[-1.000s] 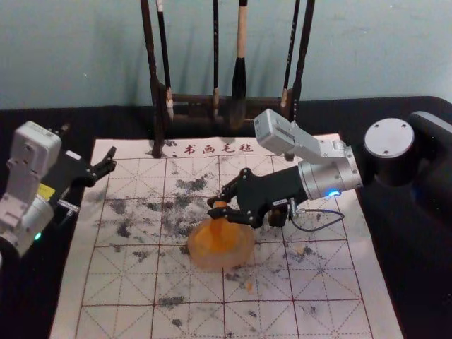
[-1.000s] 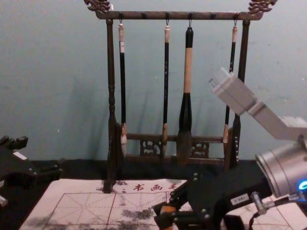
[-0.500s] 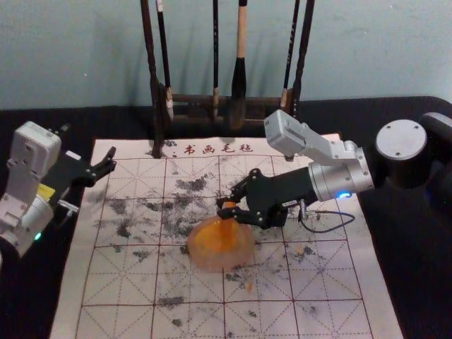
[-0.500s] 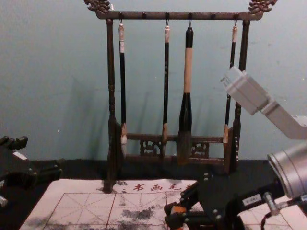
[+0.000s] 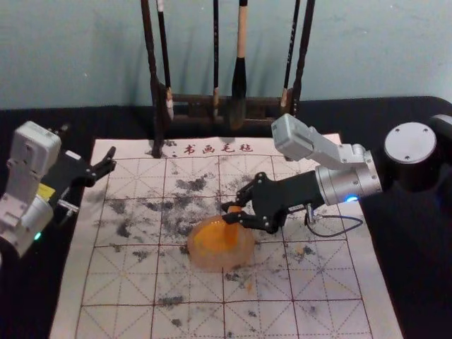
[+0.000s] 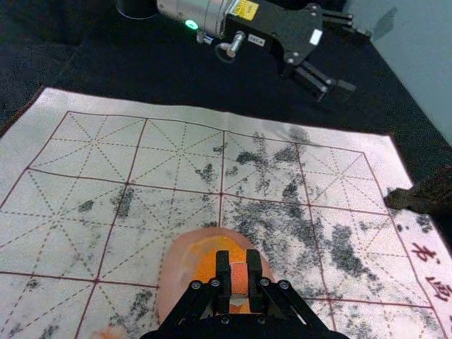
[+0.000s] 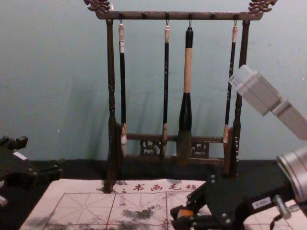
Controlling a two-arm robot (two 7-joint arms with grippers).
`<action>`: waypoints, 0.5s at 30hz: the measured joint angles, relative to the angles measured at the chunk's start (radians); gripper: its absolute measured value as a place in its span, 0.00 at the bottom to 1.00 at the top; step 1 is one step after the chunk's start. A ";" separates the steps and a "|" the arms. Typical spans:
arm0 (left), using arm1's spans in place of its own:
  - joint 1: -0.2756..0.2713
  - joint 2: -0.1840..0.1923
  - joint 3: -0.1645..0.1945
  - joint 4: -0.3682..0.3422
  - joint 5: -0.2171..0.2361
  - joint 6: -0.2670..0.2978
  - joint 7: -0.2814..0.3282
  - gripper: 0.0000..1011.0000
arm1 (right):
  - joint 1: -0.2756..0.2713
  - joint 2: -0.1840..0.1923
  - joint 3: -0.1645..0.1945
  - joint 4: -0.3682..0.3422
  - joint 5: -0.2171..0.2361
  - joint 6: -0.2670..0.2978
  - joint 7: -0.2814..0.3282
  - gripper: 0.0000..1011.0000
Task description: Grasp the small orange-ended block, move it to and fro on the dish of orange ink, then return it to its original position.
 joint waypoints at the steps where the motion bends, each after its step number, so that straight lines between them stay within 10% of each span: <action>1: 0.000 0.000 0.000 0.000 0.000 0.000 0.000 0.99 | -0.001 0.001 -0.001 -0.002 0.000 0.001 0.000 0.13; 15: 0.000 0.000 0.000 0.000 0.000 0.000 0.000 0.99 | -0.016 0.019 -0.011 -0.041 0.013 0.005 0.015 0.13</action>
